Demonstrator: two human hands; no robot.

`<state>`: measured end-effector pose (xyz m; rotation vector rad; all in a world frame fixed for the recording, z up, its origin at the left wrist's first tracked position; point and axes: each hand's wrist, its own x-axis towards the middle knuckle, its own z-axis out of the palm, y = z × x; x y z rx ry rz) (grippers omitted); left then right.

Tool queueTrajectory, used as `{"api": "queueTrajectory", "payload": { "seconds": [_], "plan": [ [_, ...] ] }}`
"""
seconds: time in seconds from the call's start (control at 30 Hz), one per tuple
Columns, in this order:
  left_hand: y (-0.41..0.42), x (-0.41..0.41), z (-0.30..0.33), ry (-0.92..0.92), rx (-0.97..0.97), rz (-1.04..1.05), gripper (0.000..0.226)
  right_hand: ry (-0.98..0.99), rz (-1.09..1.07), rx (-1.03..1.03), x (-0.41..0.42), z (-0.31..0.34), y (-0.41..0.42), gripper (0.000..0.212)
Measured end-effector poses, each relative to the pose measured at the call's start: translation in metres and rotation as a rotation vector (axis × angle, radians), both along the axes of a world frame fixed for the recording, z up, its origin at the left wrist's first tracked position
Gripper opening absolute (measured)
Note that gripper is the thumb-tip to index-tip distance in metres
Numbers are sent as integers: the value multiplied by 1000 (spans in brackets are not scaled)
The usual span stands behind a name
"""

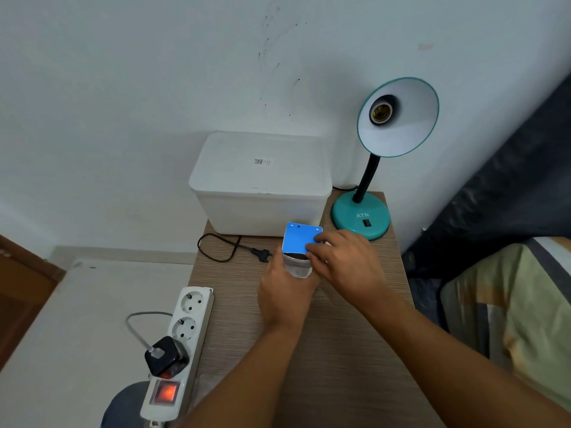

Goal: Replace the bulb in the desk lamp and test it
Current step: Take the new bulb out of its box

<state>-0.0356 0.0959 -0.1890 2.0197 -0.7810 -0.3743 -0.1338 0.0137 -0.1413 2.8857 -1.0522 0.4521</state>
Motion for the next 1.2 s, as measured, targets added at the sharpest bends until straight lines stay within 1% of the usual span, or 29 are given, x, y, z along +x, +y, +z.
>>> {"api": "queueTrajectory", "payload": {
  "seconds": [0.17,0.33,0.43,0.5,0.63,0.8,0.87,0.93,1.03,1.1,1.2],
  "plan": [
    [0,0,-2,-4,-14,-8,66,-21,1,-21,-2,-6,1,21],
    [1,-1,-4,-14,-55,12,61,-171,10,13,0,2,-4,13],
    [2,0,-3,1,-64,7,69,-226,42,20,1,11,-7,26],
    [2,1,0,-21,-90,-17,74,-219,42,14,1,17,-9,34],
    [4,3,2,-40,-128,-68,70,-175,-3,-20,4,21,-18,27],
    [3,10,-2,-17,-134,-120,78,-175,-30,-55,9,21,-24,31],
    [2,15,-4,-15,-104,-159,79,-192,-58,-49,9,20,-24,36],
    [0,22,-3,-42,-38,-222,90,-184,-68,-46,8,17,-26,40],
    [-5,35,7,-158,111,-361,107,-177,-74,-39,7,16,-29,44],
    [-9,42,16,-192,186,-434,113,-187,-69,-40,7,16,-30,47],
    [-17,52,24,-224,255,-479,120,-183,-58,-50,7,15,-32,49]
  ]
}}
